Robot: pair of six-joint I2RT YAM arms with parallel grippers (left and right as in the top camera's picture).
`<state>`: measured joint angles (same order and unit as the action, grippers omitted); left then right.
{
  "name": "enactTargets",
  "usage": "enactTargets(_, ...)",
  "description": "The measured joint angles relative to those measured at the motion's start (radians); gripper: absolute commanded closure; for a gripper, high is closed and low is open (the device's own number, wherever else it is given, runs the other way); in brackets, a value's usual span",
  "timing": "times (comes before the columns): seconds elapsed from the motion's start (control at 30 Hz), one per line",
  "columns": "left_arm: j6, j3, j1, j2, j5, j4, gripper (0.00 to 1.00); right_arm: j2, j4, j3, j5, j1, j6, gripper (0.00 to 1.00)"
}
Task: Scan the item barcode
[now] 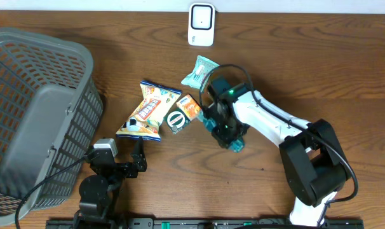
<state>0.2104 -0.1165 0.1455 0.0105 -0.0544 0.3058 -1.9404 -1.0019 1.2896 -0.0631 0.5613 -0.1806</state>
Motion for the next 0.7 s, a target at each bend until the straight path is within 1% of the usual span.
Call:
enactTargets(0.13,0.000,0.000,0.000,0.000,0.000,0.000,0.02,0.000,-0.004,-0.047,-0.024,0.001,0.016,0.60)
enactTargets(0.17,0.000,0.000,0.000,0.000,0.000,0.000,0.02,0.000,-0.006,-0.057,-0.027,0.001,0.021,0.64)
enactTargets(0.23,0.000,0.000,0.000,0.000,0.000,0.000,0.02,-0.001,-0.013,-0.068,-0.032,0.001,0.031,0.76)
enactTargets(0.33,0.000,0.000,0.000,0.000,0.000,0.000,0.02,-0.001,-0.023,-0.069,-0.038,0.001,0.042,0.85)
enactTargets(0.37,0.000,0.000,0.000,0.000,0.000,0.000,0.02,0.000,-0.023,-0.069,-0.039,0.001,0.043,0.90)
enactTargets(0.43,0.000,0.000,0.000,0.000,0.000,0.000,0.02,0.000,-0.024,-0.069,-0.042,0.001,0.045,0.98)
enactTargets(0.57,0.000,0.000,0.000,0.000,0.000,0.000,0.02,-0.003,-0.025,-0.056,-0.041,0.001,0.045,0.99)
enactTargets(0.7,0.000,0.000,0.000,0.000,0.000,0.000,0.02,-0.017,-0.016,0.012,-0.041,0.001,0.045,0.99)
